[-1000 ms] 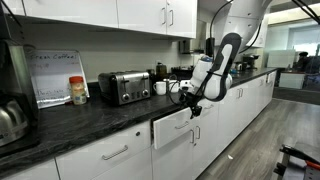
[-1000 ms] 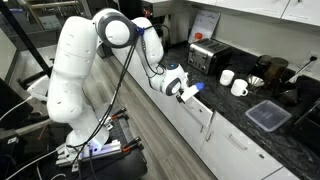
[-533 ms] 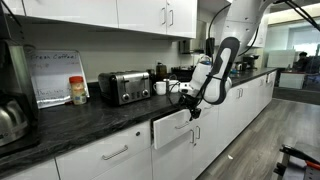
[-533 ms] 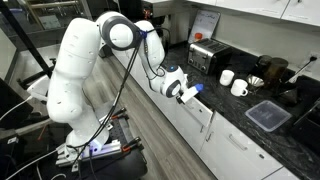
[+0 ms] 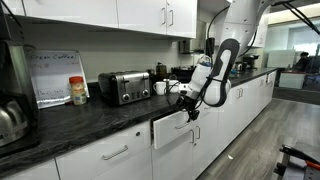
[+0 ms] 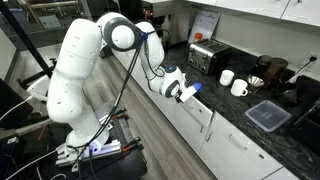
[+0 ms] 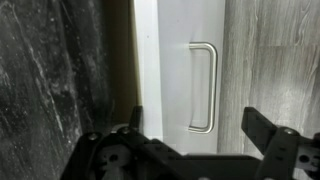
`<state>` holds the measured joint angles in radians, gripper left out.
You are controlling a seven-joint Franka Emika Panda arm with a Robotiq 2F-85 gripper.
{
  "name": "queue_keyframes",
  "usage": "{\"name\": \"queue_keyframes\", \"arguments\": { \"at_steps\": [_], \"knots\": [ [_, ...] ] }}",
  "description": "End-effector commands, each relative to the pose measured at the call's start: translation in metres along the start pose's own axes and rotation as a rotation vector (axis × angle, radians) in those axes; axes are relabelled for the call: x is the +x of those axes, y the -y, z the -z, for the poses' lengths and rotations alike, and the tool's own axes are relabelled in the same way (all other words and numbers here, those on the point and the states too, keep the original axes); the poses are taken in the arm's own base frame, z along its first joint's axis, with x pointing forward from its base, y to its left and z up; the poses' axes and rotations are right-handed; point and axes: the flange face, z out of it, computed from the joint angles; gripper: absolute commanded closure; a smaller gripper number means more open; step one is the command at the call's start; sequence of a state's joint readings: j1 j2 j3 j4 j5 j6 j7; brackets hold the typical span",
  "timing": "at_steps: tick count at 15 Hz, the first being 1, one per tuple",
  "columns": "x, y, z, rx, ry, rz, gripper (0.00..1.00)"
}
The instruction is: Open the third drawer from the right
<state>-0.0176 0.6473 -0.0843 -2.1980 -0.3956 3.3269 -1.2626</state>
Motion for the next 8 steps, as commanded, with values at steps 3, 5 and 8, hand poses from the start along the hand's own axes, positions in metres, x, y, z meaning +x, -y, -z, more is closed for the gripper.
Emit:
{"name": "queue_keyframes", "arguments": {
  "at_steps": [3,5,8],
  "knots": [
    [0.010,0.007,-0.009,-0.015,-0.039,0.027,0.00],
    [0.013,0.011,-0.012,-0.011,-0.048,0.033,0.00],
    [0.019,0.020,-0.013,0.009,-0.064,0.048,0.00]
  ]
}}
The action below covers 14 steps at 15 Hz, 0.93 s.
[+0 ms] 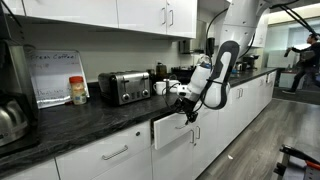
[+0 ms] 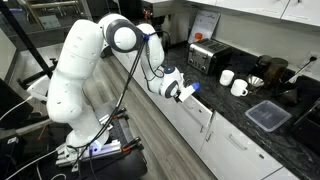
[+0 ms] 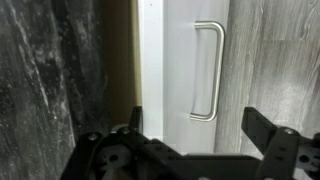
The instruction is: Open the third drawer from the right
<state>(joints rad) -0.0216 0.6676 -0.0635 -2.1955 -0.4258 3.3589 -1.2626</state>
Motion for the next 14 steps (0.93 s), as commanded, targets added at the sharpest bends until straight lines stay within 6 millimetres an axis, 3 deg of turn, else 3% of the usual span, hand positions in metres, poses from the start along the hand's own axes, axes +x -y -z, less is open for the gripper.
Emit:
{"name": "queue_keyframes", "arguments": {
  "at_steps": [1,5,14],
  "knots": [
    [0.007,0.020,-0.008,0.041,-0.035,0.010,0.00],
    [0.012,0.036,-0.002,0.111,-0.038,0.004,0.00],
    [0.014,0.048,0.031,0.204,-0.029,-0.014,0.00]
  ]
}}
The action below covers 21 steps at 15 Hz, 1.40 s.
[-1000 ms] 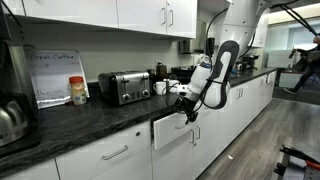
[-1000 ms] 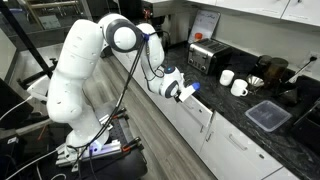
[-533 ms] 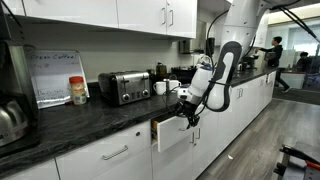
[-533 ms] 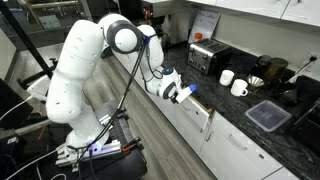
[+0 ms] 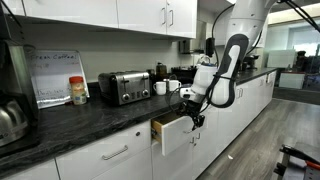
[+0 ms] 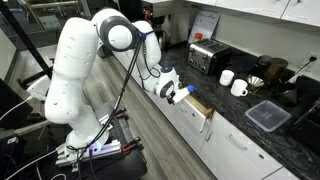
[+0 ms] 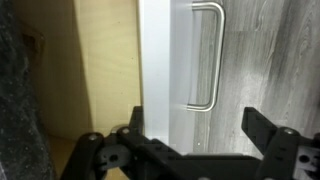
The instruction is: Open the third drawer from the right
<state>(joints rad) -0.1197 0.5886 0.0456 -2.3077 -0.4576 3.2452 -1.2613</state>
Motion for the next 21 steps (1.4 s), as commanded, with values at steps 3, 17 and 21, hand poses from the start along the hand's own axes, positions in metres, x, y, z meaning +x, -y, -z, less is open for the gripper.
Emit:
{"name": "queue_keyframes", "arguments": {
  "at_steps": [3,17,21],
  "knots": [
    [0.007,0.023,0.025,0.133,-0.010,-0.024,0.00],
    [0.013,0.033,0.075,0.454,-0.117,-0.181,0.00],
    [0.010,0.041,0.085,0.488,-0.123,-0.175,0.00]
  ]
}}
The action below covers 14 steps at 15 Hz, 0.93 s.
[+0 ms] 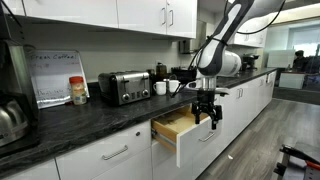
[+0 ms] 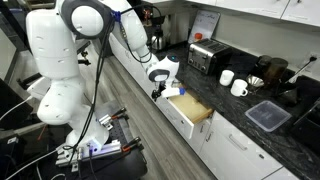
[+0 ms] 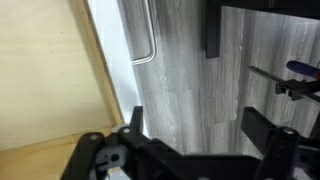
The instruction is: Open the third drawer from the right
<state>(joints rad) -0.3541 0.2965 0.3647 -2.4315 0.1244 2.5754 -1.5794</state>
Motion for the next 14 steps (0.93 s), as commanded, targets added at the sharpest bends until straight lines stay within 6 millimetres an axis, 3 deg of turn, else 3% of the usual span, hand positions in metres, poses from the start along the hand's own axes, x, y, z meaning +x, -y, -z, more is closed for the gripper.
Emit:
{"name": "queue_keyframes", "arguments": {
  "at_steps": [1,7,11,14],
  "knots": [
    [-0.004,0.016,0.008,0.009,0.008,0.021,0.00],
    [-0.008,-0.006,0.021,-0.079,0.049,0.062,0.00],
    [-0.015,-0.012,0.009,-0.132,0.052,0.080,0.00],
    [-0.014,-0.015,-0.012,-0.177,0.054,0.133,0.00]
  ]
}}
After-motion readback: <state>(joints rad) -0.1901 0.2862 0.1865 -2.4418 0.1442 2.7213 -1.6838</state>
